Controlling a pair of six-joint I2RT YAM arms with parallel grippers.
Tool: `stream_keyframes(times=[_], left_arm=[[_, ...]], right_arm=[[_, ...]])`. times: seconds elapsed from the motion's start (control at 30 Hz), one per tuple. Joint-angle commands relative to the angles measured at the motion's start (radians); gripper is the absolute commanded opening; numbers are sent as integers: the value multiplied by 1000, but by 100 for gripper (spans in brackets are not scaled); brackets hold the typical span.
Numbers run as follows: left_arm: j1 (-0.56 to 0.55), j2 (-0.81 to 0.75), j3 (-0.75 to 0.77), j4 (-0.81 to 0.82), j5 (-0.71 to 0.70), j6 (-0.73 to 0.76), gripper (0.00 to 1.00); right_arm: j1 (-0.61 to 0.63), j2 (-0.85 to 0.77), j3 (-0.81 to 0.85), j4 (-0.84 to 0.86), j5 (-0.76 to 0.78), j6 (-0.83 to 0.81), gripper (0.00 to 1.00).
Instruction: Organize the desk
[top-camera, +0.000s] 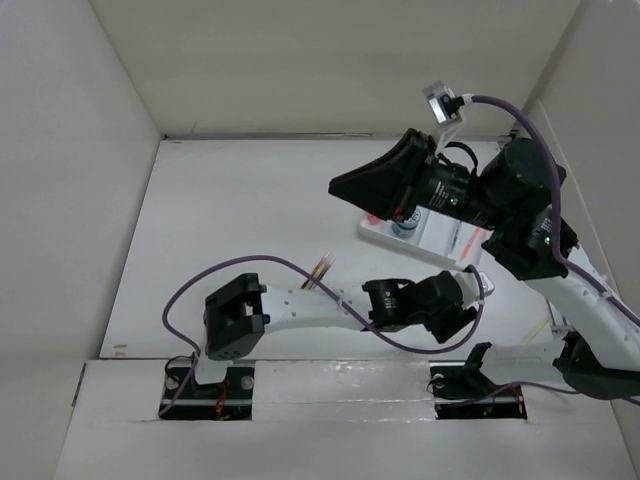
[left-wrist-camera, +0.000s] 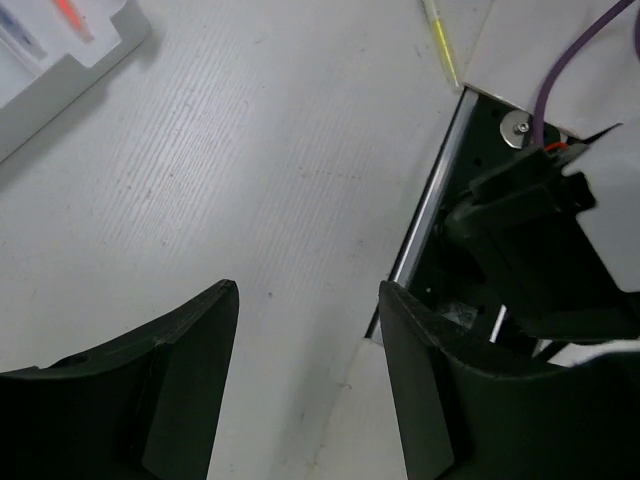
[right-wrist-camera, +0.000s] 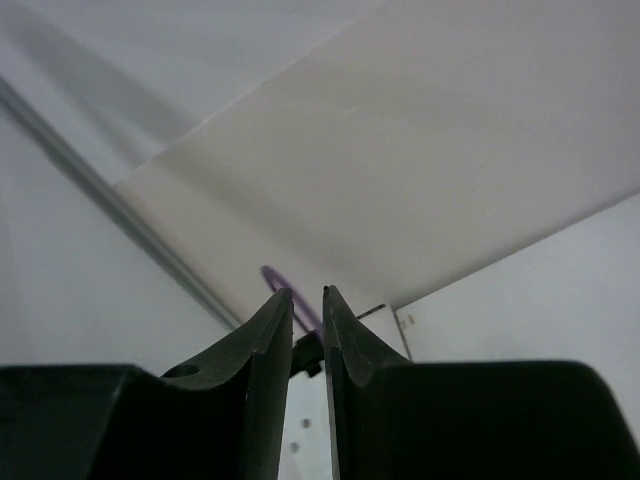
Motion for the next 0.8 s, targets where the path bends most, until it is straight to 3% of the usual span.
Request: stream_keyframes(times=[0.0,0.17,0.27,0.47,0.6,0.77], left_arm=[[37,-17,24,139,48,35,54],[56,78,96,155,147,48,55],[68,178,215,149,196,70,56],[108,436,537,115,403,76,60],[117,626,832,0,495,93,61],[117,674,843,96,546,84,67]], right_arm=[[76,-36,92,25,-7,-31,24],[179,-102,63,69,-6,-38,26],[226,-105,54,106,-1,-35,28],[265,-47,83,170,-29,0,29],[305,0,117,215,-44,20,30],[325,57,155,280,-66,44,31]])
